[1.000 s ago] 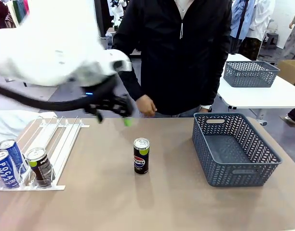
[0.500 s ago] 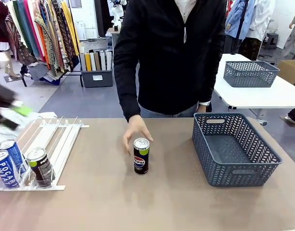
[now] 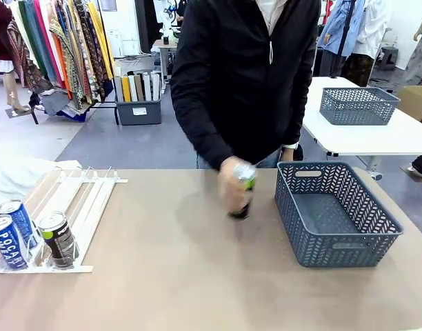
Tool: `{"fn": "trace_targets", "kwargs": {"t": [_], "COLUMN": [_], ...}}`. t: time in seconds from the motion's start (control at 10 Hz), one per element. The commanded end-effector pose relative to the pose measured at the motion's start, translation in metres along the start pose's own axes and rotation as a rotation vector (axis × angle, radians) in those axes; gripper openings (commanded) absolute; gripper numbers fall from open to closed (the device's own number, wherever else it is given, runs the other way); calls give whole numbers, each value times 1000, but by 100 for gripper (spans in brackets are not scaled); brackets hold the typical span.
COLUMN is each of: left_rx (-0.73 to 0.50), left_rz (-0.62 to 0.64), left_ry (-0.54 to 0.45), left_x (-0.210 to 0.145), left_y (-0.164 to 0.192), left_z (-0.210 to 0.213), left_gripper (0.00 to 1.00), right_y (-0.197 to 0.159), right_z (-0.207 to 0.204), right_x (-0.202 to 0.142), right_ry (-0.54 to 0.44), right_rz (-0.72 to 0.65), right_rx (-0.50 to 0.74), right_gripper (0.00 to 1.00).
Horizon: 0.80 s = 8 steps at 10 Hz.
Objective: Retrieve and store the cans from the dispenser.
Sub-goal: Pick up one can from the Automatic Can Dispenser and place it in the middle of the table, then pick up the last remaining can from one row of the Automatic Can Dispenser and place it in the middle of the table.
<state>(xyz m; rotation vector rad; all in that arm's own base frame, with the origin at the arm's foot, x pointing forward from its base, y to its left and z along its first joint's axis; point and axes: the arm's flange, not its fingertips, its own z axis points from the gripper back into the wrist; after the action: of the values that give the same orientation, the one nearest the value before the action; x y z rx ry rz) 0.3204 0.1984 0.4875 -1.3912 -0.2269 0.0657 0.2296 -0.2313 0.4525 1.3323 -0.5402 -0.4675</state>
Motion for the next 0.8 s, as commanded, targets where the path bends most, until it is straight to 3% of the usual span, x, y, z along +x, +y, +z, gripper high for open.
{"fn": "trace_targets", "kwargs": {"t": [0.0,0.7], "left_rx": [71,71], "left_rz": [-58,-58], "left_ry": [43,43], "left_x": [-3,-3], "left_y": [-20,-20], "left_z": [-8,-8], "left_gripper": [100,100], "right_y": [0,0], "right_z": [4,4], "right_x": [-3,-3], "right_ry": [14,14], "right_rz": [12,12], "right_rx": [-9,-9], "right_gripper": [100,100]}}
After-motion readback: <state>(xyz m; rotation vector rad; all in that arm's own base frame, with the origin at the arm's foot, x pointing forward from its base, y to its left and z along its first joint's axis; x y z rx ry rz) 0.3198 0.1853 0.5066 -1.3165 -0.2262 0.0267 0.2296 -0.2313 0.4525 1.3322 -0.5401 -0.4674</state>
